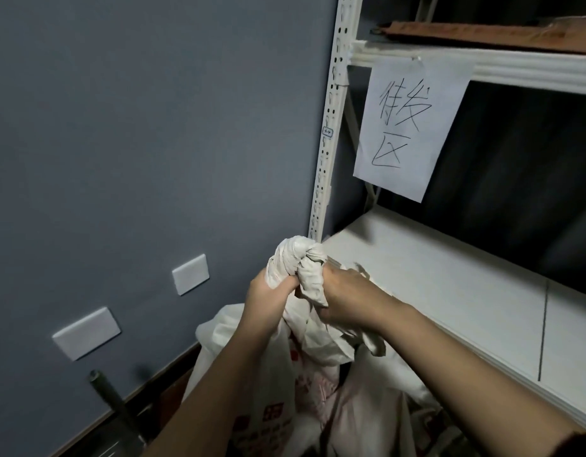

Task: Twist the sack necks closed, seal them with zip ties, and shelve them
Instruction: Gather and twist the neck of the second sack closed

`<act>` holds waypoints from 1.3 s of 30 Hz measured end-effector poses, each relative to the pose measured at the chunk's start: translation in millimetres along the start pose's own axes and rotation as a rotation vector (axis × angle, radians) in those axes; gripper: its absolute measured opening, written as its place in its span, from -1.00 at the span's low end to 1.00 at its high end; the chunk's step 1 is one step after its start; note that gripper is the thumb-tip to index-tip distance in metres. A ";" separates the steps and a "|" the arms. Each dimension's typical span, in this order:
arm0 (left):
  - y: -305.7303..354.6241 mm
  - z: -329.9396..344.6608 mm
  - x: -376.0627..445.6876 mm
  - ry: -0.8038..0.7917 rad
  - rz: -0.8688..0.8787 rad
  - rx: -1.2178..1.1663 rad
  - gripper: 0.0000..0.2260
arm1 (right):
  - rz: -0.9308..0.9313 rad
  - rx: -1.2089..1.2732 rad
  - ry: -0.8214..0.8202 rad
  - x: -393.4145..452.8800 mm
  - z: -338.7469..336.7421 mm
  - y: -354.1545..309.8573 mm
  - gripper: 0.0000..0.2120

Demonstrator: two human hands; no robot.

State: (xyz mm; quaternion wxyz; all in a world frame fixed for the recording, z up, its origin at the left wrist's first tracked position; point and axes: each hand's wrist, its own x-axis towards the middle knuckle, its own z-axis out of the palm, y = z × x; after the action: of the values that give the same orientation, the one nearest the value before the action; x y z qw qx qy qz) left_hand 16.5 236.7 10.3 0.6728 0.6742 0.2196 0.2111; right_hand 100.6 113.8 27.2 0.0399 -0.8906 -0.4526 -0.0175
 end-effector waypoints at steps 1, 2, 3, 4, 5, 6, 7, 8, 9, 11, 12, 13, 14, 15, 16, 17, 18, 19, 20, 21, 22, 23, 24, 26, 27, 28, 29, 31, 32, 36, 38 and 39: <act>0.2 -0.1 -0.3 -0.005 -0.001 -0.009 -0.91 | -0.014 0.003 0.007 1.1 3.4 1.2 -0.60; -0.4 -0.3 -0.7 -0.016 0.004 -0.015 -0.91 | -0.023 0.006 0.026 1.5 6.9 2.6 -0.64; -0.2 0.7 -1.9 -0.035 0.005 -0.022 -0.91 | -0.027 0.017 0.066 1.1 9.8 3.4 -0.67; -0.5 1.6 -2.3 -0.058 0.006 -0.034 -0.89 | -0.021 0.040 0.119 0.2 11.2 3.4 -0.72; -0.2 2.2 -2.7 -0.075 0.001 -0.050 -0.87 | -0.006 0.061 0.167 -1.1 10.4 1.7 -0.76; -0.2 1.7 -3.0 -0.089 0.003 -0.056 -0.85 | 0.024 0.078 0.199 -2.1 9.8 0.0 -0.79; 0.3 1.3 -3.2 -0.092 0.007 -0.055 -0.83 | 0.061 0.087 0.212 -3.3 8.1 -1.4 -0.77; 0.0 0.4 -2.4 -0.091 0.016 -0.047 -0.85 | 0.089 0.090 0.202 -3.4 8.0 -1.7 -0.74; 1.0 -0.1 -2.5 -0.087 0.024 -0.042 -0.88 | 0.086 0.090 0.177 -3.6 6.8 -1.4 -0.72; 1.6 -1.0 -2.5 -0.073 0.044 -0.028 -0.84 | 0.026 0.070 0.092 -3.7 3.4 2.2 -0.70; 1.1 -1.5 -2.0 -0.063 0.045 -0.029 -0.85 | 0.006 0.057 0.046 -4.3 0.0 4.0 -0.69; 1.1 -1.7 -1.7 -0.053 0.042 -0.035 -0.88 | -0.004 0.043 0.010 -5.3 -4.8 4.2 -0.66; 1.0 -2.4 -1.2 -0.044 0.036 -0.036 -0.89 | -0.006 0.020 -0.016 -6.4 -9.8 4.1 -0.63; 1.2 -2.9 -0.9 -0.034 0.023 -0.042 -0.87 | -0.007 -0.018 -0.033 -6.8 -14.6 3.3 -0.60; 1.5 -3.5 -1.2 -0.025 0.010 -0.051 -0.85 | -0.012 -0.063 -0.053 -5.8 -19.2 2.4 -0.57; 1.6 -4.0 -1.7 -0.021 -0.008 -0.066 -0.83 | -0.011 -0.114 -0.086 -4.0 -24.5 0.5 -0.54; 1.6 -4.2 -2.8 -0.028 -0.019 -0.080 -0.83 | -0.004 -0.151 -0.117 -1.9 -28.2 -1.8 -0.52; 1.6 -4.9 -4.0 -0.046 -0.030 -0.107 -0.83 | 0.004 -0.172 -0.129 -0.7 -31.9 -4.6 -0.51; 1.4 -5.7 -4.7 -0.081 -0.045 -0.154 -0.82 | 0.018 -0.181 -0.126 1.2 -32.3 -6.9 -0.51; 1.9 -6.5 -6.2 -0.130 -0.069 -0.223 -0.80 | 0.033 -0.181 -0.106 1.7 -32.1 -9.9 -0.51; 0.8 -7.6 -7.1 -0.181 -0.093 -0.272 -0.77 | 0.055 -0.156 -0.076 1.5 -29.5 -13.1 -0.52; -0.1 -8.9 -8.5 -0.224 -0.101 -0.286 -0.70 | 0.081 -0.112 -0.037 0.6 -25.4 -16.8 -0.55; -2.5 -9.4 -8.1 -0.246 -0.078 -0.239 -0.60 | 0.106 -0.059 0.000 -0.5 -20.8 -20.3 -0.58; -6.3 -6.9 -8.4 -0.251 -0.012 -0.094 -0.32 | 0.127 0.018 0.027 -0.7 -13.5 -26.5 -0.62; -9.1 -4.4 -7.6 -0.243 0.012 -0.036 -0.20 | 0.120 0.036 0.030 -0.6 -12.3 -29.2 -0.62; -9.9 -2.4 -8.0 -0.225 0.035 -0.002 -0.13 | 0.108 0.059 0.026 -0.1 -11.6 -30.8 -0.61; -11.4 -0.8 -6.7 -0.204 0.056 0.013 -0.11 | 0.092 0.090 0.030 -0.8 -13.5 -33.4 -0.61; -10.2 1.7 -6.3 -0.165 0.112 -0.013 -0.18 | 0.073 0.124 0.045 -2.0 -15.7 -38.4 -0.60; -8.3 2.6 -7.2 -0.133 0.138 -0.066 -0.30 | 0.054 0.117 0.065 -2.9 -16.3 -40.9 -0.56; 1.8 6.1 -10.9 0.025 0.139 -0.245 -0.73 | 0.023 0.184 0.104 -6.1 -8.3 -46.1 -0.57; 1.3 4.8 -7.6 0.093 0.102 -0.283 -0.79 | 0.083 0.451 0.018 -7.8 -13.3 -42.2 -0.39; 1.7 2.9 -5.4 0.111 0.087 -0.299 -0.82 | 0.103 0.597 -0.027 -9.9 -19.6 -39.3 -0.30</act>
State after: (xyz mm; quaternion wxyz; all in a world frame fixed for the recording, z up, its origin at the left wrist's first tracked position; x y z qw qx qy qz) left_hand 13.8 231.2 12.1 0.7425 0.5629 0.1932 0.3073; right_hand 63.1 127.1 48.3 0.2949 -0.8613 -0.3926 0.1304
